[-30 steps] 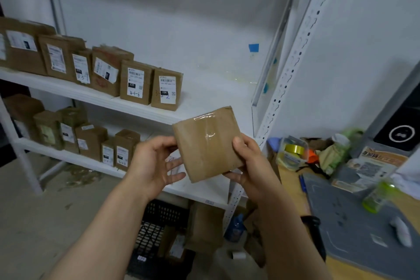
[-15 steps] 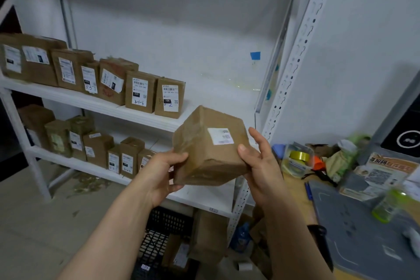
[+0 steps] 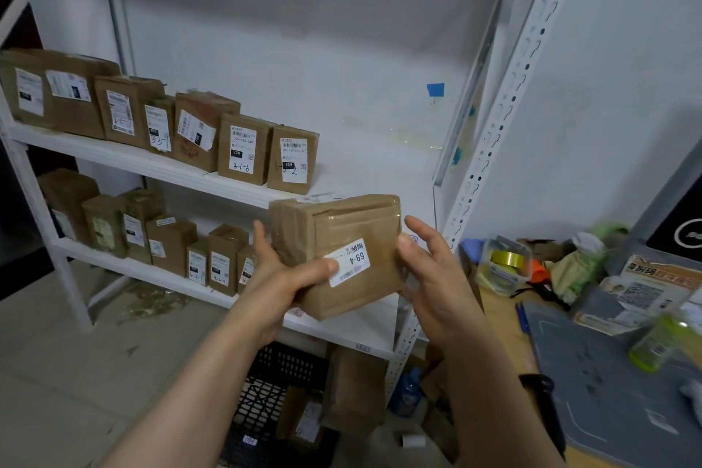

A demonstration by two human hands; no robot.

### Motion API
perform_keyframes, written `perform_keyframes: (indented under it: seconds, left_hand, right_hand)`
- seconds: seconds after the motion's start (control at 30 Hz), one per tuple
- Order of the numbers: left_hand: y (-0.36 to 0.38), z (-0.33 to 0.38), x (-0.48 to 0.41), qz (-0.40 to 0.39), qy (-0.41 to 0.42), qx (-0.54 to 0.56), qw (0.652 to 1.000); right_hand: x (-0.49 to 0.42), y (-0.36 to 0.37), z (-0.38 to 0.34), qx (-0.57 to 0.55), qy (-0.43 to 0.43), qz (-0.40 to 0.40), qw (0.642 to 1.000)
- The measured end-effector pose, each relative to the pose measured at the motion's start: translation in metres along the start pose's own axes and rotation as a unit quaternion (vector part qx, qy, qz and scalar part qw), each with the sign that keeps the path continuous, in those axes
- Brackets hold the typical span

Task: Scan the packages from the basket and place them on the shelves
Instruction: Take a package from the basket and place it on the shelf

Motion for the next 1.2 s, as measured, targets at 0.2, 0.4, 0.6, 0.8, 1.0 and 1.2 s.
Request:
perform_keyframes:
  seconds: [0.2,0.4,0.6,0.8,1.0,1.2]
  left_hand:
    - [-0.015,0.021,0.003,-0.013,0.152,-0.102,0.983]
    - [-0.017,0.02,0.002,-0.016,0.192,-0.172,0.966]
    - [-0.018,0.019,0.006,-0.014,0.203,-0.219,0.954]
    - [-0.016,0.008,0.0,-0.087,0.172,-0.149,0.97]
    - [-0.01,-0.002,-0.012,-0.12,0.117,-0.062,0.984]
    - [0.024,0.002,-0.014,-0.232,0.063,-0.06,0.969]
  right_hand:
    - [0.004,0.001,0.033,-0.117,0.174,0.054,0.976]
    - [0.003,0.033,0.038,-0.118,0.202,-0.005,0.972]
    - [0.003,0.037,0.049,-0.094,0.184,0.019,0.978]
    - [-0.002,0.02,0.048,-0.14,0.117,0.068,0.981]
    - [-0.002,-0.004,0.02,-0.021,0.042,0.015,0.999]
    - [-0.009,-0.022,0.0,-0.029,0.002,-0.06,0.998]
Point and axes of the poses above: each hand's wrist, its own x-axis away from the middle knuckle, its own y-axis out of the palm, z = x × y, the point moved 10 cm from there along -x, towards the middle knuckle, and after that the axes turned 9 degrees about -x, right-handed, at the moved point
